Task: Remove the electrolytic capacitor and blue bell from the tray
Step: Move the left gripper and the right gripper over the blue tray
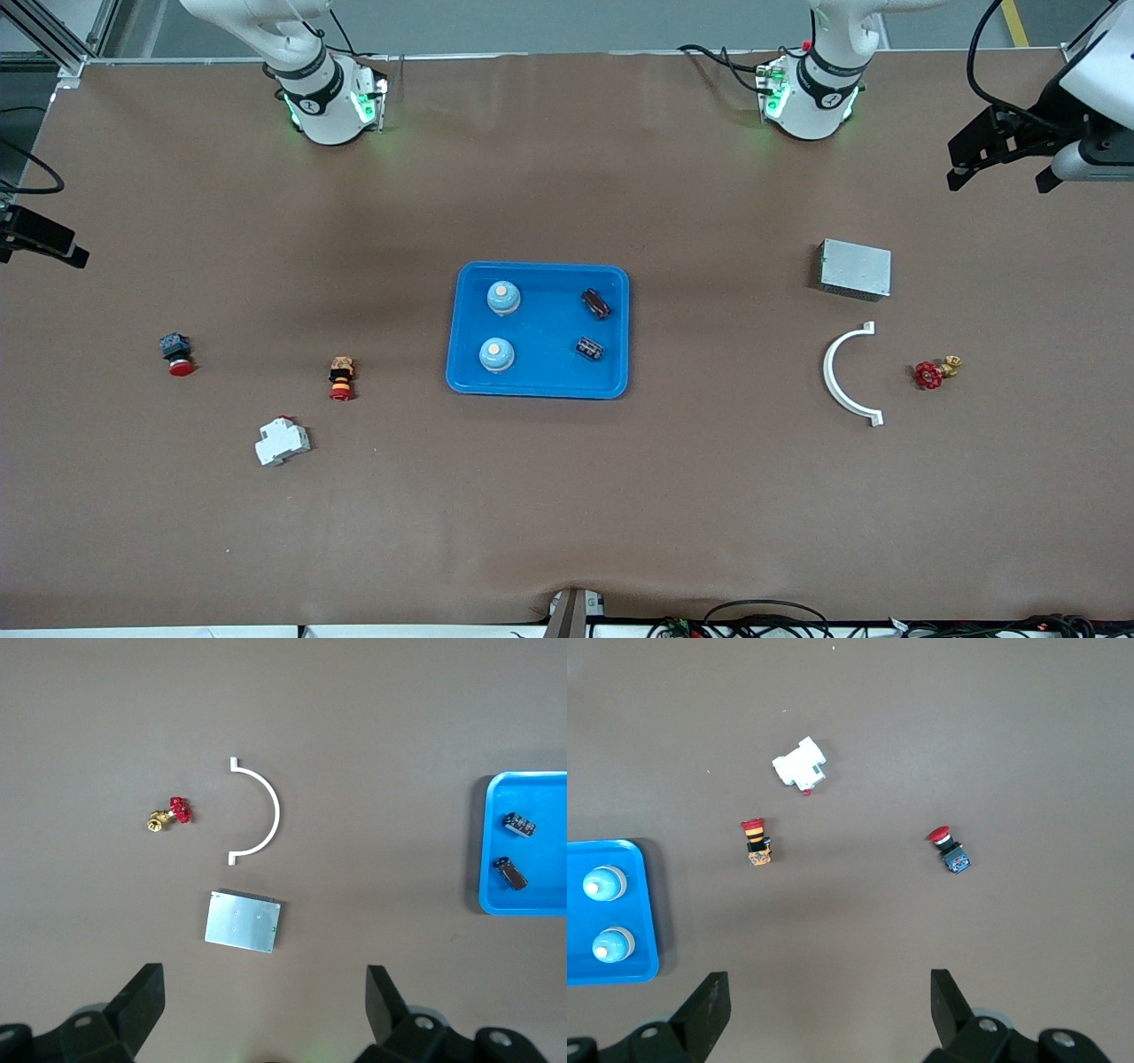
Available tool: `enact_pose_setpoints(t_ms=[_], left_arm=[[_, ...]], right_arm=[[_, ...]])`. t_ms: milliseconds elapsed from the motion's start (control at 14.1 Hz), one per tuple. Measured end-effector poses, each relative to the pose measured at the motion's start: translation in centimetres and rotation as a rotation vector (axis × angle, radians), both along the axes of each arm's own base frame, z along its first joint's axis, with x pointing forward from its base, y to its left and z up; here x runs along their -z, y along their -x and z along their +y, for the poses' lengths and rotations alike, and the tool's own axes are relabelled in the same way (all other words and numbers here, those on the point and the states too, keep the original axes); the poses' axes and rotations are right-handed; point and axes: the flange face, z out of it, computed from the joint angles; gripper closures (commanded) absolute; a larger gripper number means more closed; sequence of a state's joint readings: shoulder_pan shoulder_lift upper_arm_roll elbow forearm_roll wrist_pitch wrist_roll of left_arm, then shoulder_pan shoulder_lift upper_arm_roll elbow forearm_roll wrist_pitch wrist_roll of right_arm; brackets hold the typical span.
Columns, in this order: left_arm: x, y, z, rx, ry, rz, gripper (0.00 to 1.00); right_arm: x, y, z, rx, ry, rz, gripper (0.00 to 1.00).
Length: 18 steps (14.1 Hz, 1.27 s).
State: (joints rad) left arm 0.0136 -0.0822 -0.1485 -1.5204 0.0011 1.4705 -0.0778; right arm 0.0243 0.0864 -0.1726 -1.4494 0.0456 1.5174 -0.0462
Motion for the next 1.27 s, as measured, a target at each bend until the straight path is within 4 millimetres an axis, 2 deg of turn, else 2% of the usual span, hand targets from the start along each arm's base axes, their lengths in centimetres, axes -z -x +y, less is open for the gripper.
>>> enact_pose_setpoints(t_ms=[283,496,708,921,1062,1275], left_arm=[[0.1,0.0,-0.1,0.001,0.000,0.001,0.00],[1.6,-0.9,-0.6,0.006,0.000,0.031,0.00],[5.3,-2.9,-1.2,-0.004,-0.001,0.101,0.00],[9.6,-4.8,-3.7,-0.073,-0.008,0.170,0.00],[11.5,-5.9,-4.6,-0.098,-0.005,0.175,0.00],[13.9,-7.8,-6.6,-0.194,0.009,0.134,0.00]], right_arm=[[0.2,-0.1,0.1,-0.002,0.000,-0.002,0.00],[0.2,-0.1,0.2,-0.004,0.000,-0.002,0.00],[0.2,-0.2,0.6,-0.012,0.001,-0.002,0.00],[0.6,-0.3,1.0,-0.019,0.002,0.001,0.00],[1.1,-0.3,1.4,-0.027,0.000,0.009,0.00],[1.7,-0.5,4.3,-0.036,-0.021,0.021,0.00]])
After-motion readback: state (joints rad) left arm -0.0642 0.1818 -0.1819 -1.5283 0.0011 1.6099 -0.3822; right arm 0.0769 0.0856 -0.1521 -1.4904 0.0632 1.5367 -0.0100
